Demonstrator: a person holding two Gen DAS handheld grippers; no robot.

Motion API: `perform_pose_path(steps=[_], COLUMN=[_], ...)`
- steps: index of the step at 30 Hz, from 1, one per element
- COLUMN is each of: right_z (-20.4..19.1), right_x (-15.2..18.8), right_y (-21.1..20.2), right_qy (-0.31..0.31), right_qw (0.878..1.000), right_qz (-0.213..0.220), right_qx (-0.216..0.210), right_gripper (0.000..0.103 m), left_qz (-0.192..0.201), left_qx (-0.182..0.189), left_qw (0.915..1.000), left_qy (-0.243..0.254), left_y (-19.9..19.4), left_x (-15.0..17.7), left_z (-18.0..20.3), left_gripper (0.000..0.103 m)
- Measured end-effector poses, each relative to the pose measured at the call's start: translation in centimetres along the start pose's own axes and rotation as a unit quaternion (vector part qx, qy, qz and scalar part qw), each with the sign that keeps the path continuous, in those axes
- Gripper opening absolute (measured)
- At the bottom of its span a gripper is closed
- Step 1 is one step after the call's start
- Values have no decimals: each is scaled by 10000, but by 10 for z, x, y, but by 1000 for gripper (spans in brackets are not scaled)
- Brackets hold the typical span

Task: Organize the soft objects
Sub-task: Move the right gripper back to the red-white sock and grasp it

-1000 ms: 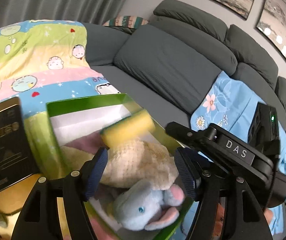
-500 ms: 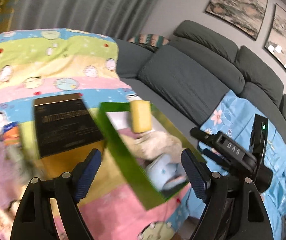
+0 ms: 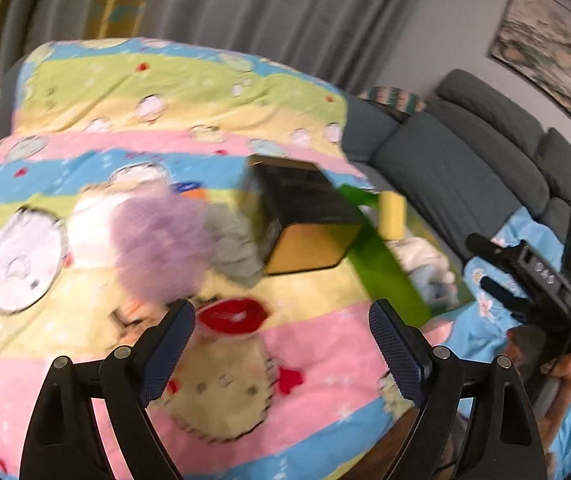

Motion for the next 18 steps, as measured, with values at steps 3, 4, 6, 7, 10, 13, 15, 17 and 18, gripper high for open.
perform_pose_path(steps=[3,4,6,7,10,13,15,17,18], right_z=[-23,-29,-42,-47,-66,-83,-94,-105,-111], right_x=[13,18,28,33,49,64,73,84,90], right_y=[2,3,9,12,24,39,50,64,71], right_qy=[-257,-312,-440,-484,-565,-485,-434,-437,-461], right_qw=[9995,9992,9978,9970,9931,9848,9785,9743,9728], right_qz=[-177,-233,-434,-542,-902,-1413,-1659,-1860,-1944], right_qx=[-86,-118,-223,-282,-495,-889,-1147,-1192,-1173], right_gripper=[102,102,102,102,102,101,101,101,101], left_qz=[-36,-31,-54,-74,-164,-306,-367,-419,-441], left_qx=[-221,-295,-412,-448,-571,-522,-563,-618,-629], left_qw=[9997,9994,9986,9982,9963,9946,9925,9904,9895], left_qy=[-133,-186,-335,-396,-614,-840,-1021,-1167,-1224], left_y=[-10,-14,-21,-23,-31,-37,-40,-43,-44], left_x=[12,15,23,25,37,52,58,64,67], left_z=[-19,-24,-38,-44,-65,-84,-95,-104,-108], left_gripper=[89,89,89,89,89,89,89,89,89])
Point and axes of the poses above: each gripper's, at about its wrist camera, not at the fingertips, and y roughly the way its jaws point, z to its right, x to its underside, the point moved 2 cm from there along y, roughly the way its jaws point, and after that the axes turned 6 degrees about y, right-handed, at the moved point
